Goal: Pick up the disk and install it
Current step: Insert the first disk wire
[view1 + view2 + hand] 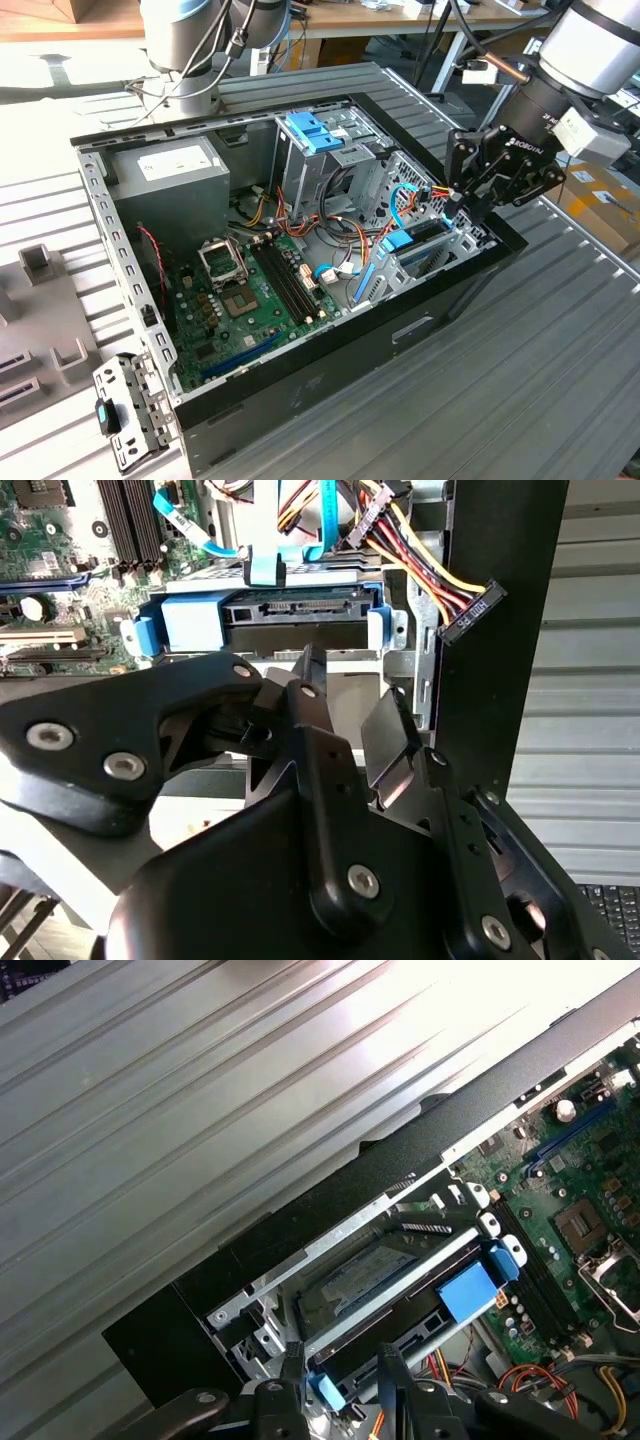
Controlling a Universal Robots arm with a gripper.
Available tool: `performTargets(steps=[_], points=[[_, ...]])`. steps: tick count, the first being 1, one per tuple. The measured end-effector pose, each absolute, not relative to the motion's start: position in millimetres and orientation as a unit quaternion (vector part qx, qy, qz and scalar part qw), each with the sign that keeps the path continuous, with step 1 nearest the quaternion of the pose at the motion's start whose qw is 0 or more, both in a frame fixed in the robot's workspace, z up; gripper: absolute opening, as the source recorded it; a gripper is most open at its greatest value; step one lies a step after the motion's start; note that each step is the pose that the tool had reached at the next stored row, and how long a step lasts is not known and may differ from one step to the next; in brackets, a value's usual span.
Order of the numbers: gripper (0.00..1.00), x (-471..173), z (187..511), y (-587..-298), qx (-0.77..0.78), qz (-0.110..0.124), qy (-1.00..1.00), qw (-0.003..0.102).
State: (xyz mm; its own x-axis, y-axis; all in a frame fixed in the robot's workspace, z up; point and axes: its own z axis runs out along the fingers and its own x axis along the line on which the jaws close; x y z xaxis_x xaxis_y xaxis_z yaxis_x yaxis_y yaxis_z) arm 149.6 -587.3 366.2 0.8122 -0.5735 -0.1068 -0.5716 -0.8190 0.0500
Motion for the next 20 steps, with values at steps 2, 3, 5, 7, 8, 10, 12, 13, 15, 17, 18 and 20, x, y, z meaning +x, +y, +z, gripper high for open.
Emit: performTargets(steps=[2,3,5,7,8,10,12,13,15,17,18,20], points=[[0.42,153,366,-587,0.950,-0.059,-0.306,0.008],[0.42,155,366,-587,0.950,-0.058,-0.307,0.008],[0.42,163,366,-585,0.949,-0.058,-0.308,0.008],[0.42,173,366,-582,0.949,-0.058,-0.309,0.009],[0.42,176,366,-581,0.949,-0.058,-0.309,0.009],[0.42,183,366,-579,0.949,-0.058,-0.309,0.009],[0.42,192,366,-577,0.949,-0.058,-0.309,0.009],[0.42,195,366,-576,0.949,-0.058,-0.309,0.009],[0.42,201,366,-575,0.949,-0.058,-0.310,0.009],[0.42,206,366,-575,0.949,-0.058,-0.310,0.009],[0.42,207,366,-574,0.949,-0.058,-0.310,0.010],[0.42,211,366,-574,0.949,-0.058,-0.310,0.010]])
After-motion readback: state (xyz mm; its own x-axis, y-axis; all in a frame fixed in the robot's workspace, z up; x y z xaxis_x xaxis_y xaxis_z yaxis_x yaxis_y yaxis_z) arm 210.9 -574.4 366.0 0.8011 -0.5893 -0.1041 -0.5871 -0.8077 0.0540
